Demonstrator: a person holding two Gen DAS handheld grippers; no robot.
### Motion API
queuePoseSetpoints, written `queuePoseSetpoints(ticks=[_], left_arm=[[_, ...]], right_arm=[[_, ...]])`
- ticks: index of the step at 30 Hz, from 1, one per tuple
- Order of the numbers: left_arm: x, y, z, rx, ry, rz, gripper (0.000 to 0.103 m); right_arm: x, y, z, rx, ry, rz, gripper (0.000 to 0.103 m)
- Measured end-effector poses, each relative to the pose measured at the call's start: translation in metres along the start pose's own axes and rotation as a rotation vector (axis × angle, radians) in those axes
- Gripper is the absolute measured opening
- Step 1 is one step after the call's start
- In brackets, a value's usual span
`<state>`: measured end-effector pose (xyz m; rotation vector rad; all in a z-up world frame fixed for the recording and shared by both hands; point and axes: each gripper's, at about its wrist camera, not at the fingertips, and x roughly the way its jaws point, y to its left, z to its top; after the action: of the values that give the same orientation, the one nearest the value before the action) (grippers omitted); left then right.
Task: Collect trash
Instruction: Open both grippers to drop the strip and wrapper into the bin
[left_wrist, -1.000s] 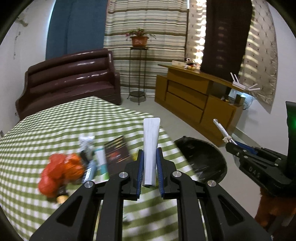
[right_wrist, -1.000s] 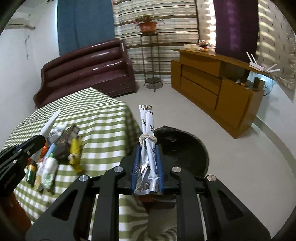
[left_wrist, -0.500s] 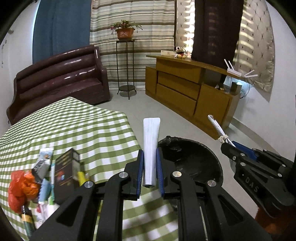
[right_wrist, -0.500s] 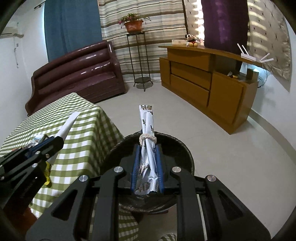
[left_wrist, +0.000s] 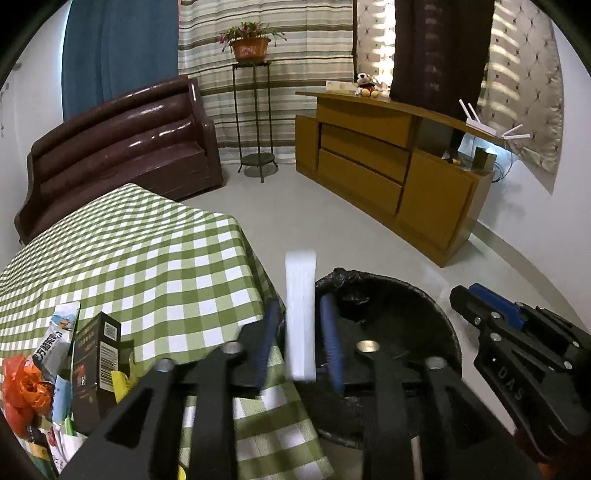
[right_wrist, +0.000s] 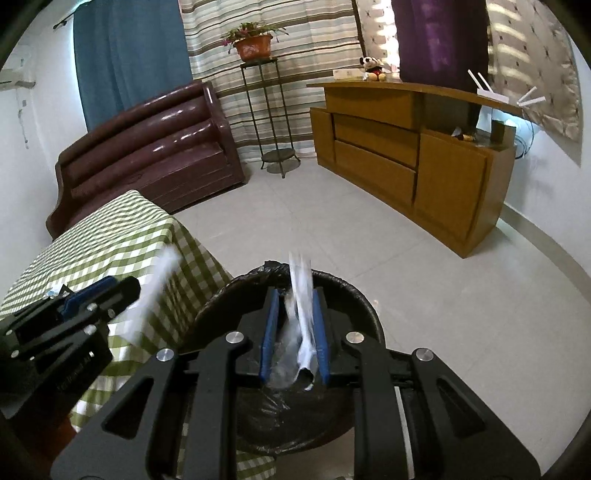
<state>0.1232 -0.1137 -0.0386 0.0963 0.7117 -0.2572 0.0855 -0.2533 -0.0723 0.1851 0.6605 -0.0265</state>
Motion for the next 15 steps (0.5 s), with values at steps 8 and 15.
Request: queuePoseSetpoints(ticks=[8,15], left_arm=[[0.002,0.001,-0.003,-0.01,-0.002,0.004,0.055],[-0.013,0.01,-0.003,-0.027,-0.019,0.011,0.061]], right_arm=[[0.002,-0.007,0.0,0.022,0.004,-0.011,0.03],[-0.01,-0.003,0.002,0.021,-0.012,-0.025,0.048]])
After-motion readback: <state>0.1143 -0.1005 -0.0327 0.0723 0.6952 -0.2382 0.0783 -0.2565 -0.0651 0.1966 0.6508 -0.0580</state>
